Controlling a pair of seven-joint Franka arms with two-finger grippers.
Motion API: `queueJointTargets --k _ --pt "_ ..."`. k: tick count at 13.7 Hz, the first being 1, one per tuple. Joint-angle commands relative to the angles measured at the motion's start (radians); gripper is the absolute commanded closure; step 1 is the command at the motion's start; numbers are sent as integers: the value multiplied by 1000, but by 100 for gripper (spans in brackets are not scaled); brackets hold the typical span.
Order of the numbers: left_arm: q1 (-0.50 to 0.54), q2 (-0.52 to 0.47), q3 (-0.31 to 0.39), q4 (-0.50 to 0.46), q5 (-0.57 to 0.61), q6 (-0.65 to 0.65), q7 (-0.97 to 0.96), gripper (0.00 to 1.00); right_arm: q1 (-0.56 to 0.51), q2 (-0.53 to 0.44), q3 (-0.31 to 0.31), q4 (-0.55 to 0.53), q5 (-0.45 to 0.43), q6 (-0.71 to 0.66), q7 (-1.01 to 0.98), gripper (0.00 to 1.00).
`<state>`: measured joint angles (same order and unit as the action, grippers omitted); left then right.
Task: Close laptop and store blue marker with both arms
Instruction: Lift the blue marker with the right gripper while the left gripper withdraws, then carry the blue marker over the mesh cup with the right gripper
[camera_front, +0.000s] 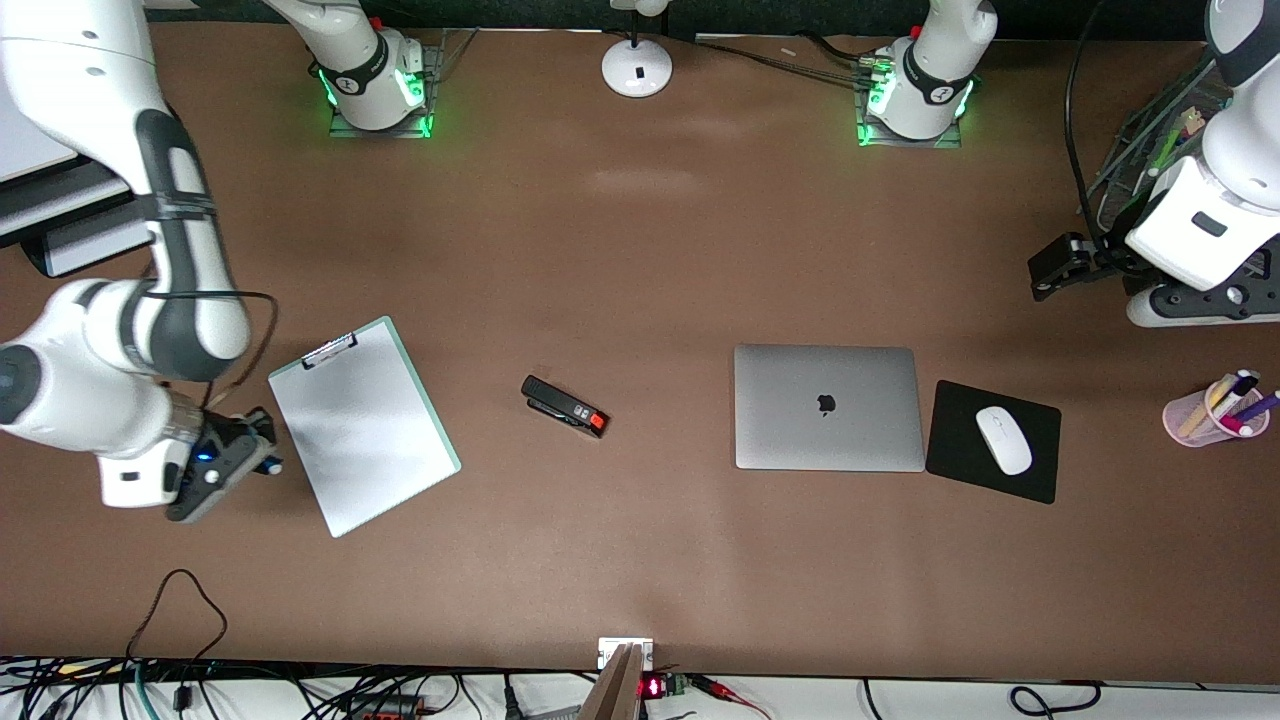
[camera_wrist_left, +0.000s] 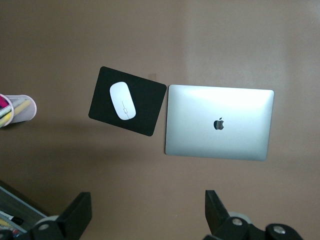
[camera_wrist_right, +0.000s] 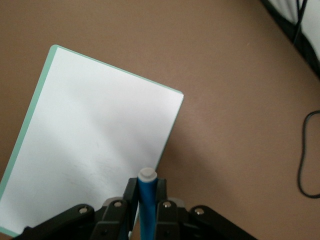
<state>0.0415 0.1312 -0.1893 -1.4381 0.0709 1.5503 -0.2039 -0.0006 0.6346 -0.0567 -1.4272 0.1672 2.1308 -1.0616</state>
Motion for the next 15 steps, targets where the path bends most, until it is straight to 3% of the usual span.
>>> queueJointTargets --k 1,3,8,11,15 --pt "6 -45 -12 -12 6 -30 24 0 -19 -74 8 -7 40 -79 -156 100" --pt "6 -80 -15 -51 0 -26 24 0 -33 -107 9 -6 44 -127 -240 100" --pt "-1 -113 0 -81 -28 -4 47 0 -122 -159 2 -4 253 -274 -588 100" --pt "-90 -151 111 -123 -43 -6 90 0 -212 -153 0 -4 386 -391 -766 100" --pt "-85 -166 103 -143 -49 -6 90 0 -300 -106 1 5 539 -440 -914 100"
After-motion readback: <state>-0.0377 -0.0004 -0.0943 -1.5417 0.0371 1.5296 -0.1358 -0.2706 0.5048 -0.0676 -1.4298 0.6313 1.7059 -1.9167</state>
